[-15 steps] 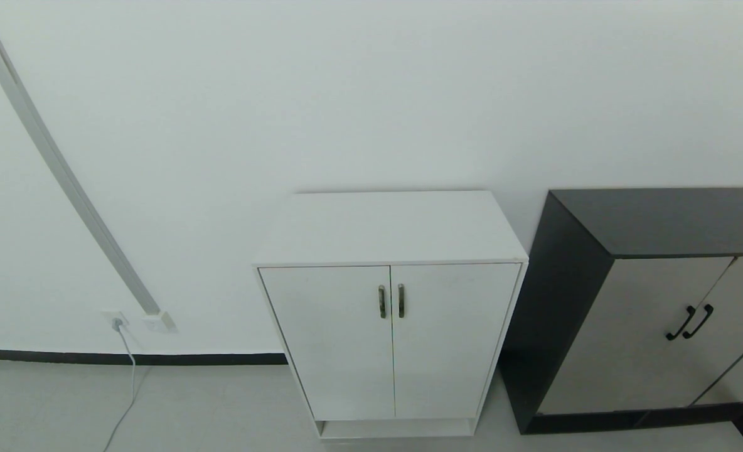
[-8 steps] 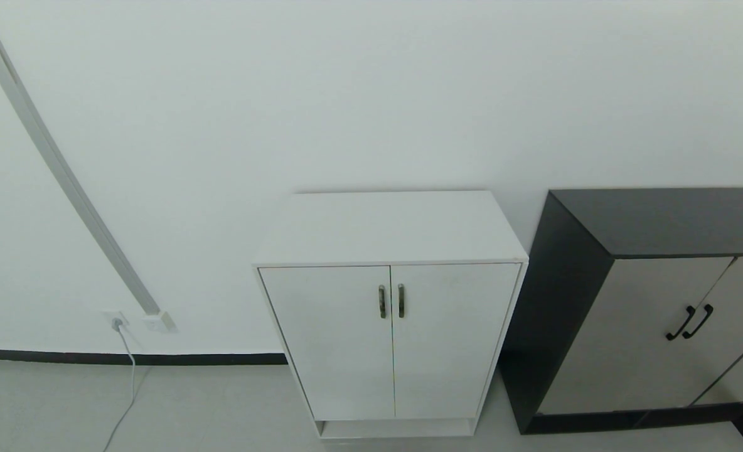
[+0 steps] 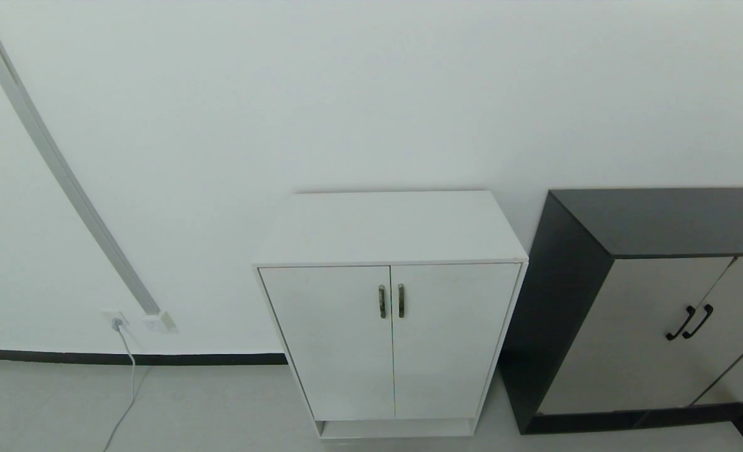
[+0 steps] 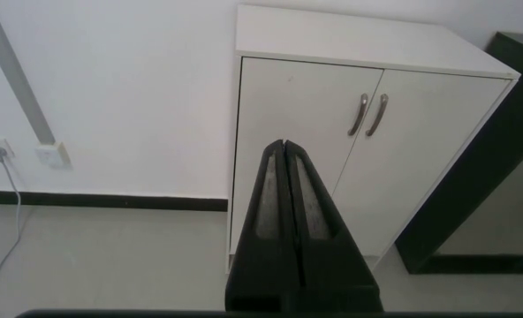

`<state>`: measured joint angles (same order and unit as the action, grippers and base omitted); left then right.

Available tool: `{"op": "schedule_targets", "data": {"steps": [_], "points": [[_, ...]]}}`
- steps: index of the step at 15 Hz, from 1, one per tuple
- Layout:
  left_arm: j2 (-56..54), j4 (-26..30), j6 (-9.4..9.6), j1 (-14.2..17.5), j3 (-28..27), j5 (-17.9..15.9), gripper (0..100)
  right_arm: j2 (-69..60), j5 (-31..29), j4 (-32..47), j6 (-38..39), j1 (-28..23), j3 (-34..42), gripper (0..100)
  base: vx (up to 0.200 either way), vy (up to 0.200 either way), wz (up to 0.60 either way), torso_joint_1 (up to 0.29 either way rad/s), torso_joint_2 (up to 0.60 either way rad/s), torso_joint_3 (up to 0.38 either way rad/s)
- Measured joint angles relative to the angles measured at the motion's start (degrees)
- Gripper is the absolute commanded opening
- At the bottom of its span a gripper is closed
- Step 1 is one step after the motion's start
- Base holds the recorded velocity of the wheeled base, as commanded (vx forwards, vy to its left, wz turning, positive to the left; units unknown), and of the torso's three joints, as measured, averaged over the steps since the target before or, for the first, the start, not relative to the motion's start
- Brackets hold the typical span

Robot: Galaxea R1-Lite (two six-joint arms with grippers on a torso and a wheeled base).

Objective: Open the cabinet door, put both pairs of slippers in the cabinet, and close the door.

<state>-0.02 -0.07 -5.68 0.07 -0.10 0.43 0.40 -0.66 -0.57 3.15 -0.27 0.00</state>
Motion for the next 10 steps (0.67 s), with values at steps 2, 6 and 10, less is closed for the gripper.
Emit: {"op": "schedule_targets", "data": {"steps": [2, 6, 10], "points": [[0.0, 0.0, 0.21, 0.0, 0.0, 0.0, 0, -0.22, -0.05, 0.0, -0.04, 0.02, 0.0, 0, 0.0, 0.0, 0.0, 0.0, 0.0, 0.0], [0.0, 0.0, 0.24, -0.05, 0.0, 0.0, 0, -0.4, 0.17, 0.0, -0.46, 0.02, 0.0, 0, 0.0, 0.0, 0.0, 0.0, 0.0, 0.0], [0.0, 0.0, 0.24, 0.0, 0.0, 0.0, 0, -0.4, 0.56, 0.04, -1.05, 0.02, 0.0, 0, 0.0, 0.0, 0.0, 0.0, 0.0, 0.0]]}}
